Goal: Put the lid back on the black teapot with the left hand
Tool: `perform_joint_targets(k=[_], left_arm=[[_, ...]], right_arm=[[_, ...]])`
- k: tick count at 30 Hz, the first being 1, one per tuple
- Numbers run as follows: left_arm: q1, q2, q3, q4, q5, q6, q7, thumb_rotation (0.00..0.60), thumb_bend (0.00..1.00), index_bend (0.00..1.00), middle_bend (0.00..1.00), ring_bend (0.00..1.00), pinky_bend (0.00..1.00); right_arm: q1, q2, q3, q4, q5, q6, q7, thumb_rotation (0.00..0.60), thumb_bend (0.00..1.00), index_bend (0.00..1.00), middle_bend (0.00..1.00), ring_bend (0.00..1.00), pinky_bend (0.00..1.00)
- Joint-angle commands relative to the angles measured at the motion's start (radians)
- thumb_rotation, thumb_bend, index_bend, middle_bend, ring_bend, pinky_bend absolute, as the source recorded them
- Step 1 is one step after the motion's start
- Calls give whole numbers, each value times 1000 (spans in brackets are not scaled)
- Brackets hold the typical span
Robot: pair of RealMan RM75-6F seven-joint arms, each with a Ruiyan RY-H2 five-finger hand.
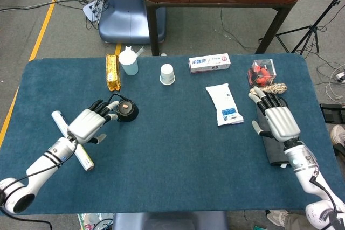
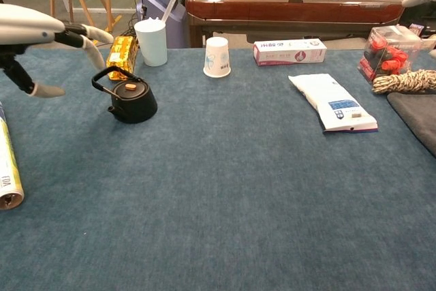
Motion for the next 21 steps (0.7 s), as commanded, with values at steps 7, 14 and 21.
perform_joint_targets(k=[7, 14, 21], left_arm=[[276, 49, 83, -93, 122, 348, -35, 600, 323, 239, 0, 0, 0], [403, -13, 119, 10, 159, 460, -73, 600, 322, 239, 0, 0, 0], [478, -44, 126, 60, 171, 514, -112, 600, 323, 238, 0, 0, 0]], right_arm=[[-113, 40, -75, -64, -117, 146, 11, 600, 436, 29, 0, 0, 0], [-236, -2, -133, -38, -190, 317, -82, 600, 435, 29, 0, 0, 0], [-333, -20, -199, -12, -268, 419, -54, 600, 436, 29, 0, 0, 0]])
